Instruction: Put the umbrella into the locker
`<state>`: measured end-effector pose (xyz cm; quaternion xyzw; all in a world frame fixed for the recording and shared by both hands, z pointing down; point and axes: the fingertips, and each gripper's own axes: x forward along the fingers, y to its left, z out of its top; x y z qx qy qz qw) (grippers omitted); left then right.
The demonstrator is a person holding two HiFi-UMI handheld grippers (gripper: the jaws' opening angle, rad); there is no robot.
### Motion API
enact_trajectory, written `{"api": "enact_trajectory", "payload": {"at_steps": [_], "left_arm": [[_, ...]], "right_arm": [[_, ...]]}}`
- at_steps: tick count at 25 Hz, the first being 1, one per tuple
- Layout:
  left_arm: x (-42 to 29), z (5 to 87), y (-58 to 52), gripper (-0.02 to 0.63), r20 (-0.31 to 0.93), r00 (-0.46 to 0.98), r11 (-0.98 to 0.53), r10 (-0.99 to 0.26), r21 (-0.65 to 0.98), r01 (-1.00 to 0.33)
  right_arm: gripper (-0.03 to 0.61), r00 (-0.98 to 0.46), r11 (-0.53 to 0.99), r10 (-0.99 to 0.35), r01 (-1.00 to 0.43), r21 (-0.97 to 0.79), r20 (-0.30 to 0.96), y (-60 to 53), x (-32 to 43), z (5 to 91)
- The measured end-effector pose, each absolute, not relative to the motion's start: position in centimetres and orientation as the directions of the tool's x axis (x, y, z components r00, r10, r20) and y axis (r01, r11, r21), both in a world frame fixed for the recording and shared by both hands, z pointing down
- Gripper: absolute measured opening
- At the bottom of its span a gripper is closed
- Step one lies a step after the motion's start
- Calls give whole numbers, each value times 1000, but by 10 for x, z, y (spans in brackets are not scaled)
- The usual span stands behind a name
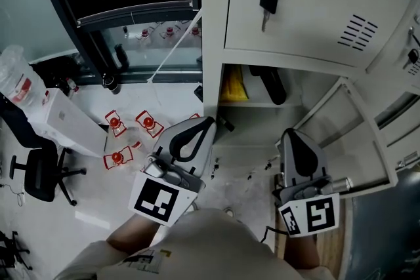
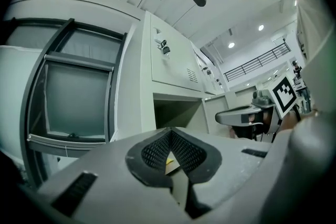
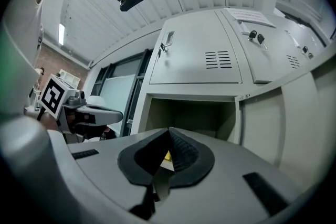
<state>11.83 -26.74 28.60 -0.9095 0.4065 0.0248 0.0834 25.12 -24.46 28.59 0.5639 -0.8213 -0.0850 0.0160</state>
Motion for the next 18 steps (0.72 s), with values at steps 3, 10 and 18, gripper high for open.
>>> {"api": "enact_trajectory", "payload": {"at_steps": [3,10,18], "left_arm": [[119,289,-269,8,-110,674,-661,-731,-134,-738],[117,295,-272,8,-99,671,-659,-735,-129,-741],[113,296,-277,8,-99,666,-655,-739,-122,-746]], "right_arm": [[8,-366,353,-929,-923,155,-60,-247,250,290],[8,-365,349,-929,-918,189,-56,-251,244,290],[8,-367,353,-929,-918,182,-50,-255,242,292]]}}
